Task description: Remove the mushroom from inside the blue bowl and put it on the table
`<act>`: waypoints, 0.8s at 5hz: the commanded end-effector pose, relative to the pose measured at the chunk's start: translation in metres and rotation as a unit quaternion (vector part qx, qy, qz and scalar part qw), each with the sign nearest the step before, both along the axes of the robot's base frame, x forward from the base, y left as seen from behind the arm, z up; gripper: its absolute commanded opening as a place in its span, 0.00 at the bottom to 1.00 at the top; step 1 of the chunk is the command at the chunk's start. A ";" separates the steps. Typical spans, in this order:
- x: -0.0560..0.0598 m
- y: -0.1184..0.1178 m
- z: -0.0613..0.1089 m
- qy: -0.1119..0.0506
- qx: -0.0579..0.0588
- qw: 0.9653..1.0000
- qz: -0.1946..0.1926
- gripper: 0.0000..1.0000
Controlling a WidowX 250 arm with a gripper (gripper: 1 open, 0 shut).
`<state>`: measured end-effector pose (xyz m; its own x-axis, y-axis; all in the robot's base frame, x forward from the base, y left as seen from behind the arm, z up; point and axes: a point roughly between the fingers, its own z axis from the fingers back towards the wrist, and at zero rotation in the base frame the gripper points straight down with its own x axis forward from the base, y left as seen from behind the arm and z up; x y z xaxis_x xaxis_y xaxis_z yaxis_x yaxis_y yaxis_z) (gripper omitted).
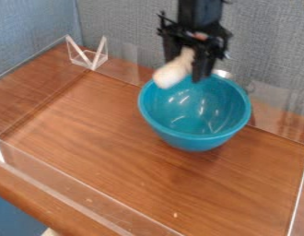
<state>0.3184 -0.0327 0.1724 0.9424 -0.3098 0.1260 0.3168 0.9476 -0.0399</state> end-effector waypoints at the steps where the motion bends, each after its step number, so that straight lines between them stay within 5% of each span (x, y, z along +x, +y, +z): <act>1: -0.027 0.038 0.001 -0.012 0.015 1.000 0.025 0.00; 3: -0.063 0.138 -0.029 0.024 0.035 0.992 0.117 0.00; 4: -0.078 0.150 -0.056 0.036 0.043 0.991 0.123 0.00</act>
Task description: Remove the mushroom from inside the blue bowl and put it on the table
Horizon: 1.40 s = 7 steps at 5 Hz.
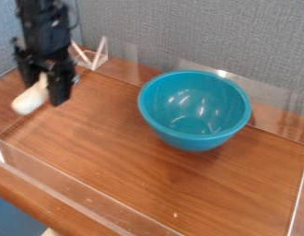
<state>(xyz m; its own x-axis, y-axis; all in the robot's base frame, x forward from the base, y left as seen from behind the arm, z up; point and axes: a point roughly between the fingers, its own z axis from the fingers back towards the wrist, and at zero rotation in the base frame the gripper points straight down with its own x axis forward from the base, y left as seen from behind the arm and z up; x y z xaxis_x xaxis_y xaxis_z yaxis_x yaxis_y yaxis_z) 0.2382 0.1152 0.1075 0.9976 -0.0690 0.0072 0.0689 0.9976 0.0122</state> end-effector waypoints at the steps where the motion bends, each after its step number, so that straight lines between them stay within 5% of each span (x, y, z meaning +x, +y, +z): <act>1: 0.003 -0.006 -0.019 0.003 0.014 1.000 -0.009 0.00; 2: 0.009 -0.013 -0.041 0.020 0.015 1.000 -0.014 0.00; 4: 0.017 -0.028 -0.042 0.009 0.006 1.000 -0.015 0.00; 7: 0.016 -0.037 -0.039 -0.009 -0.012 1.000 -0.016 0.00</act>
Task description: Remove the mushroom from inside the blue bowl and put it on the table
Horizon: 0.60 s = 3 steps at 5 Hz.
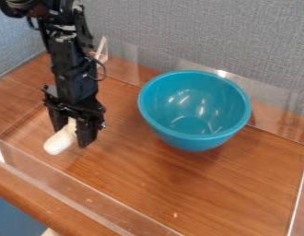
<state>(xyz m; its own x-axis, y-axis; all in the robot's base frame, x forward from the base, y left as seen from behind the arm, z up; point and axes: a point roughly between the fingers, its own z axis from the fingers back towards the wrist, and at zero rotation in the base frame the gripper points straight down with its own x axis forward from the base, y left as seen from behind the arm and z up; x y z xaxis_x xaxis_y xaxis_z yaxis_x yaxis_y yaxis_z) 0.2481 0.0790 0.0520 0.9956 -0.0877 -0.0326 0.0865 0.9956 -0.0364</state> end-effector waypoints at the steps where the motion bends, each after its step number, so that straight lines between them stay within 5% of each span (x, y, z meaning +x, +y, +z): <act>1: 0.005 -0.002 0.017 -0.034 0.006 0.999 -0.006 0.00; 3: 0.005 -0.003 0.022 -0.036 0.003 0.999 -0.002 0.00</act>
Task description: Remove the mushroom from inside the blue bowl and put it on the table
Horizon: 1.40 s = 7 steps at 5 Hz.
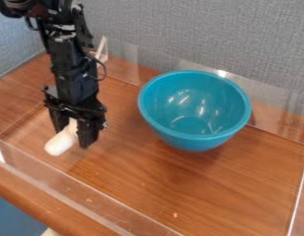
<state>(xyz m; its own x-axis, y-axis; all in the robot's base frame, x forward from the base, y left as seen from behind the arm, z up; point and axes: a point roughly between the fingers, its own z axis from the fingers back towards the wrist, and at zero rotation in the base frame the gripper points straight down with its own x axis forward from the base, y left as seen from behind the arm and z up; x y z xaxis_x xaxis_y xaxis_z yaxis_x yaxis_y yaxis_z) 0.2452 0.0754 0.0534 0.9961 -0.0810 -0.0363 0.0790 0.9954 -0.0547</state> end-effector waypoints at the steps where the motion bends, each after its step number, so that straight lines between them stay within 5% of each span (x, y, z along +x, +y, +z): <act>1: 0.009 0.001 0.023 -0.039 0.011 0.999 -0.003 0.00; 2: 0.009 0.000 0.026 -0.040 0.010 0.999 -0.002 0.00; 3: 0.009 0.000 0.028 -0.042 0.008 0.999 0.001 1.00; 7: 0.011 0.005 0.038 -0.054 0.005 0.998 0.021 1.00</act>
